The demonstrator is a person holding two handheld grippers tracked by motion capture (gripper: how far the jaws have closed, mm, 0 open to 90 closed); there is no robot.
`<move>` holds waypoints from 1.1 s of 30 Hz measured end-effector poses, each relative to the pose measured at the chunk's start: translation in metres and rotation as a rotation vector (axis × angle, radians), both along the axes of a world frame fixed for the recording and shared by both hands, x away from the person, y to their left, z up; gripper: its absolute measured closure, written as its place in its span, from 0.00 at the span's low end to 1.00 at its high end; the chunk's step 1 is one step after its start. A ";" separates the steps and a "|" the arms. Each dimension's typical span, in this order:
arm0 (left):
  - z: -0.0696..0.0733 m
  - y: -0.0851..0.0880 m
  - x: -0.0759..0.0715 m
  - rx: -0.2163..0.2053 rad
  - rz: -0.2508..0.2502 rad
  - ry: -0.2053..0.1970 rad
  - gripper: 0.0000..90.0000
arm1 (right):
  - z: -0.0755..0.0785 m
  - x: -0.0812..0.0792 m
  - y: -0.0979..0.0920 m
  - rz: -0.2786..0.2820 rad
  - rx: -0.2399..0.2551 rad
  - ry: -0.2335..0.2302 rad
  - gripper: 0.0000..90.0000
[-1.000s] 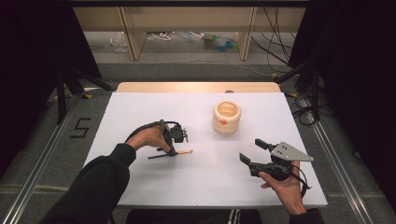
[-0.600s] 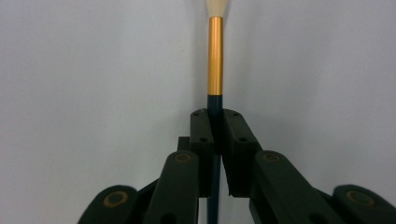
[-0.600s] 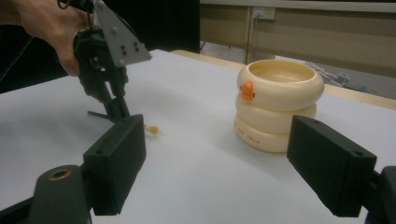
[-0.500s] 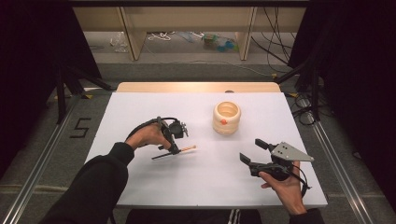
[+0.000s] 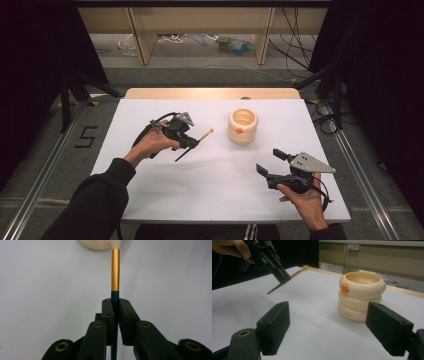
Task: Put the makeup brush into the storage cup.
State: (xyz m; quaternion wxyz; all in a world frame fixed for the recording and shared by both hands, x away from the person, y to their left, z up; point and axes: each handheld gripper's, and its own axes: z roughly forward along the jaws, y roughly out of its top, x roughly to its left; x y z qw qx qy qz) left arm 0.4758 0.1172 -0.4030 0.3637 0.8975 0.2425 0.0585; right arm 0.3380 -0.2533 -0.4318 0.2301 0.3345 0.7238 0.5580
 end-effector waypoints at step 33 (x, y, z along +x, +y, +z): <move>0.003 0.043 -0.044 -0.427 0.239 -0.148 0.92 | 0.000 0.000 0.011 0.036 0.035 0.016 0.23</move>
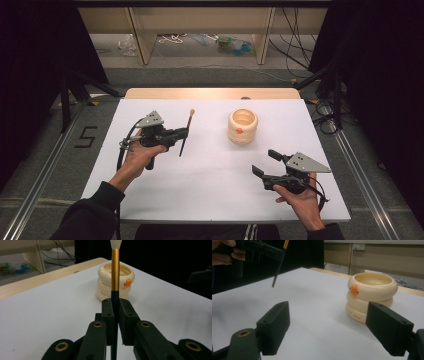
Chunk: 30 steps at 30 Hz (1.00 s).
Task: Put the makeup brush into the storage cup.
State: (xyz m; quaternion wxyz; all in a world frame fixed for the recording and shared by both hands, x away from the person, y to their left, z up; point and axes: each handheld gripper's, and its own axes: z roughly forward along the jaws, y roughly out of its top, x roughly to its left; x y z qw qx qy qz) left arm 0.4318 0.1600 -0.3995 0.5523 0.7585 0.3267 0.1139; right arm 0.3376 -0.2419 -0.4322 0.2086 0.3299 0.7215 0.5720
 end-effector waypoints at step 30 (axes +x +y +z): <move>-0.021 -0.035 -0.037 -0.043 -0.053 -0.010 0.92 | 0.011 0.025 0.043 0.087 0.191 0.058 0.19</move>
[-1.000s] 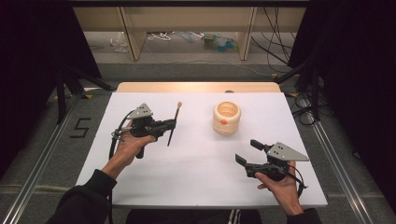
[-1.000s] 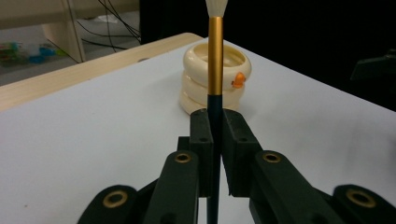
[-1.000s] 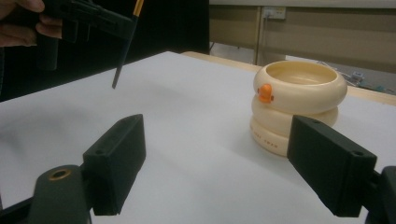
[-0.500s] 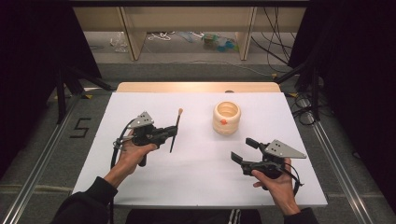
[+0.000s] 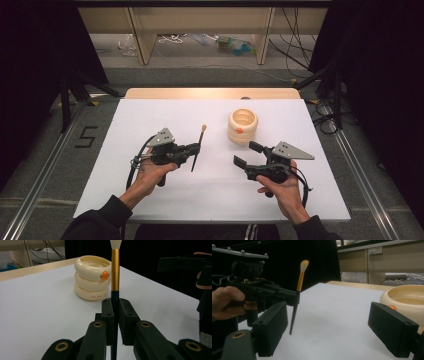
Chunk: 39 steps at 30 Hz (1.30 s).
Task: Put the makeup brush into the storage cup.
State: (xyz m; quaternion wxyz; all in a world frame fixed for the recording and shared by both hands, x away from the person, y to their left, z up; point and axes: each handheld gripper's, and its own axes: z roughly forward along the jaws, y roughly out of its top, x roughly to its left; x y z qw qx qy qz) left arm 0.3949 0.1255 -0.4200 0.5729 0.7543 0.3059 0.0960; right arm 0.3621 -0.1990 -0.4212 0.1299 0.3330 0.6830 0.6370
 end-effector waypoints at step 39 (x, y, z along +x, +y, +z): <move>-0.003 -0.025 -0.013 -0.028 -0.066 -0.023 0.92 | -0.002 0.025 0.053 0.137 0.067 0.063 0.56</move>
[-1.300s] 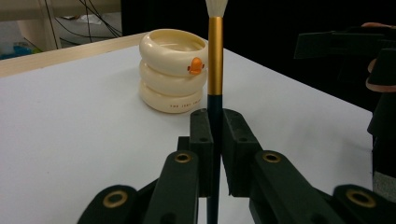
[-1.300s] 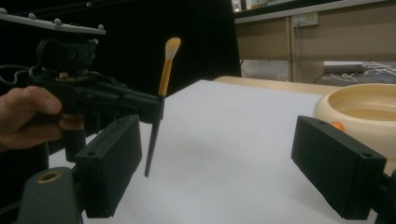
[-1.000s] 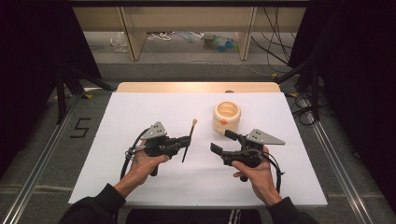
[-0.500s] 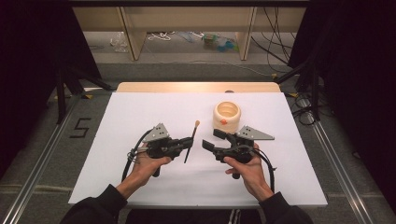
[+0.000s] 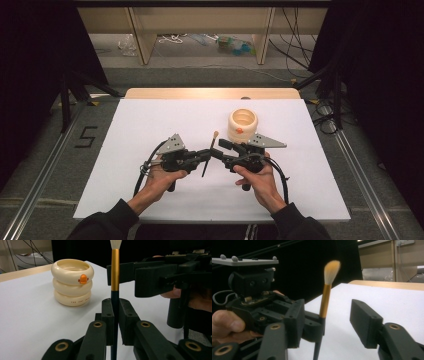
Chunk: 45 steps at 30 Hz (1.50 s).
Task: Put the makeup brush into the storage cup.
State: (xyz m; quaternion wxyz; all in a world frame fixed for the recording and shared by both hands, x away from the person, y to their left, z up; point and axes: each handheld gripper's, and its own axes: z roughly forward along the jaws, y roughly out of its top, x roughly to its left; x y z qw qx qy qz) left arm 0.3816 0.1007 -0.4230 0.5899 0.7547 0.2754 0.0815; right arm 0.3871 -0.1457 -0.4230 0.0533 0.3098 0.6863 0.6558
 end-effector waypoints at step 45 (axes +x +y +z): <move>0.007 -0.006 -0.007 -0.034 -0.014 -0.028 0.75 | 0.001 0.001 0.005 0.034 0.084 0.017 0.93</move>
